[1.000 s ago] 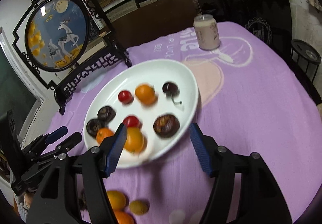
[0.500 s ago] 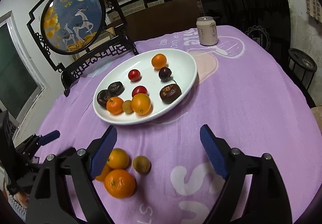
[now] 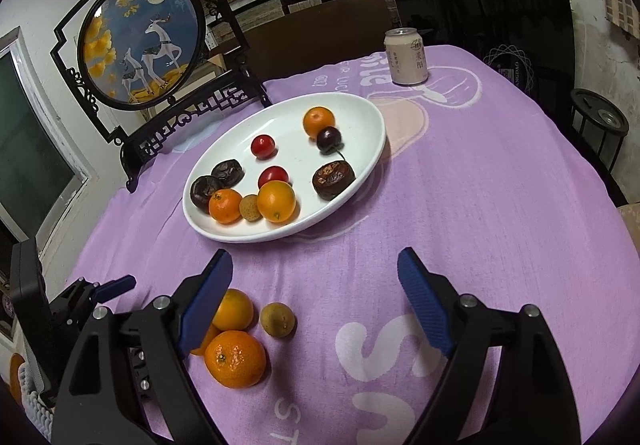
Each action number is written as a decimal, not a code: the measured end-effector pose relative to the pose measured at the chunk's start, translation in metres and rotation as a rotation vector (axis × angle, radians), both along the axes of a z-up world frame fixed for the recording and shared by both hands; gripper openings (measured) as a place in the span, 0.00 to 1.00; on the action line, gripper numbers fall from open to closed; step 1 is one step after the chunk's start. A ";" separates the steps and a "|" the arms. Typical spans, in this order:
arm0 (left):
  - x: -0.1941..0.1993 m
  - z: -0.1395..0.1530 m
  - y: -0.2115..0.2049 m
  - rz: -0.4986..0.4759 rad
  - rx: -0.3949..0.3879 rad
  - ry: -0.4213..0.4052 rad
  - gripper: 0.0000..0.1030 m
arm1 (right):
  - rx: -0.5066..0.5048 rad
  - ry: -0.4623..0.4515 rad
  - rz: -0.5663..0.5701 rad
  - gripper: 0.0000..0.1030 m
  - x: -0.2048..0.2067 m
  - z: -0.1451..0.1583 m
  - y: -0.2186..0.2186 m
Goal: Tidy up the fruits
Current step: 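Grasp a dark brown fruit with the left tool while the right tool grasps a mandarin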
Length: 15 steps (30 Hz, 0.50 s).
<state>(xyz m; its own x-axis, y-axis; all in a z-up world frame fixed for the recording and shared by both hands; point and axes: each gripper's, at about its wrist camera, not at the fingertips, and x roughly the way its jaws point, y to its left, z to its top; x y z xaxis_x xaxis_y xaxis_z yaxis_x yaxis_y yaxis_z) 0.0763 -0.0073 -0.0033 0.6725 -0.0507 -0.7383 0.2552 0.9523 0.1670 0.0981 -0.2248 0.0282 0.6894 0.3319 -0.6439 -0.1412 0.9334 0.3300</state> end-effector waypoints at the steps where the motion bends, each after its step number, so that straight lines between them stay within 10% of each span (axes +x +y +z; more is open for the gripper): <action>1: 0.002 0.001 0.004 0.032 0.022 -0.017 0.91 | -0.001 -0.001 0.000 0.82 0.000 0.000 0.000; 6: 0.017 0.005 0.038 0.193 -0.001 -0.013 0.90 | 0.003 -0.005 0.003 0.82 -0.001 0.002 0.000; 15: 0.012 0.000 0.022 0.112 0.029 -0.016 0.90 | -0.028 0.008 0.066 0.82 -0.014 -0.003 0.015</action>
<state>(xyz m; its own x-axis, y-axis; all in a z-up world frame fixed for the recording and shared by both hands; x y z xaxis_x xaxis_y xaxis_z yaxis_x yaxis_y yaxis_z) 0.0887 0.0146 -0.0033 0.6841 0.0470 -0.7278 0.1445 0.9694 0.1984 0.0845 -0.2095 0.0248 0.6609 0.3585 -0.6593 -0.2004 0.9309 0.3053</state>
